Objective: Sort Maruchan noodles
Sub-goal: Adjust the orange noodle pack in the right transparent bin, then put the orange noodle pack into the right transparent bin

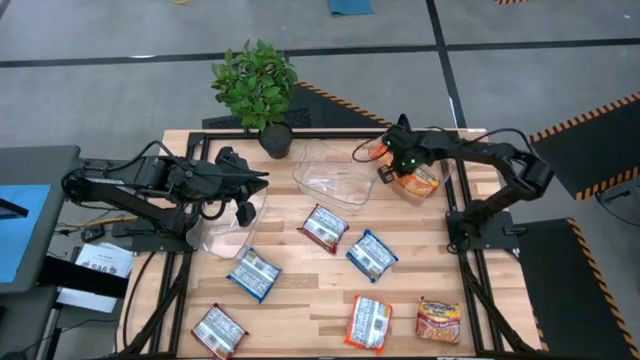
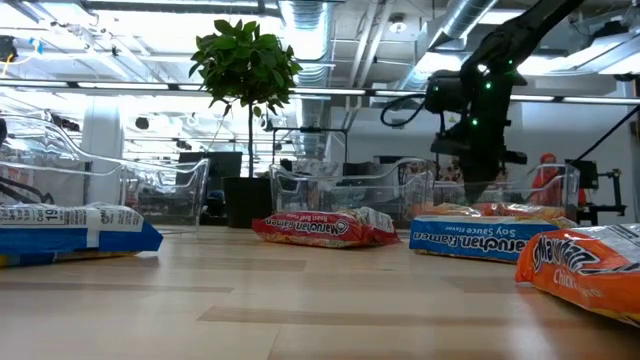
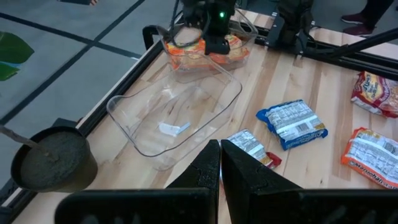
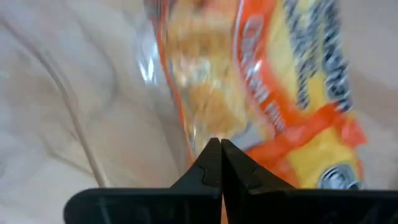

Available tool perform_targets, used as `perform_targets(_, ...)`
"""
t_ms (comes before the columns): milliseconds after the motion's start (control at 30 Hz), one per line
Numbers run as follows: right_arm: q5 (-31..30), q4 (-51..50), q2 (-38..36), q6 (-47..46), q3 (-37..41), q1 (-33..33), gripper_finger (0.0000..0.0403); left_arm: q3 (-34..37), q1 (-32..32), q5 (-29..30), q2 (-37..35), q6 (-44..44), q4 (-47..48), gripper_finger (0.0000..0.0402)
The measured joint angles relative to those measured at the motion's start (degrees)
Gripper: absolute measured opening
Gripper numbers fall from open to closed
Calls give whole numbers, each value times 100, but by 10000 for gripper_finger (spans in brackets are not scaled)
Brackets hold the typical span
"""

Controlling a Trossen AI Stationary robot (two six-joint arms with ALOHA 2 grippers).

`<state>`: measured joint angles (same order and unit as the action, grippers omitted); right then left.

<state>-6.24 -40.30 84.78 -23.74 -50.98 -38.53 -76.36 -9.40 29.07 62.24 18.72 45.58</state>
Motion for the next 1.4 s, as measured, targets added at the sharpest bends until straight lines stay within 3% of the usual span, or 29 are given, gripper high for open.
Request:
perform_targets(167, -265, 63, -96, -178, -2, -296, 17, 0, 1, 12, 0, 0, 0, 0)
perform_targets(500, -317, 431, 501, -370, -17, -429, 17, 0, 1, 12, 2, 68, 0, 0)
perform_targets(600, -314, 348, 232, -372, 7, -388, 17, 0, 1, 12, 2, 70, 0, 0)
perform_targets(767, -291, 177, -855, -388, -1, -265, 17, 0, 1, 18, 2, -32, -2, 0)
perform_targets(933, 556, 142, -2030, -749, -2, 355, 32, 0, 1, 171, 2, -155, 0, 0)
perform_targets(1067, 1253, 369, -2722, -1185, -2, 1285, 38, 0, 1, 165, 2, -223, 0, 0)
perform_targets(1233, 1335, 743, -3170, -1817, -2, 2497, 39, 0, -1, -24, 2, -682, 3, 0)
perform_targets(1400, 1259, 1087, -3191, -2178, -2, 3158, 46, 0, 1, -131, 2, -713, 2, 0)
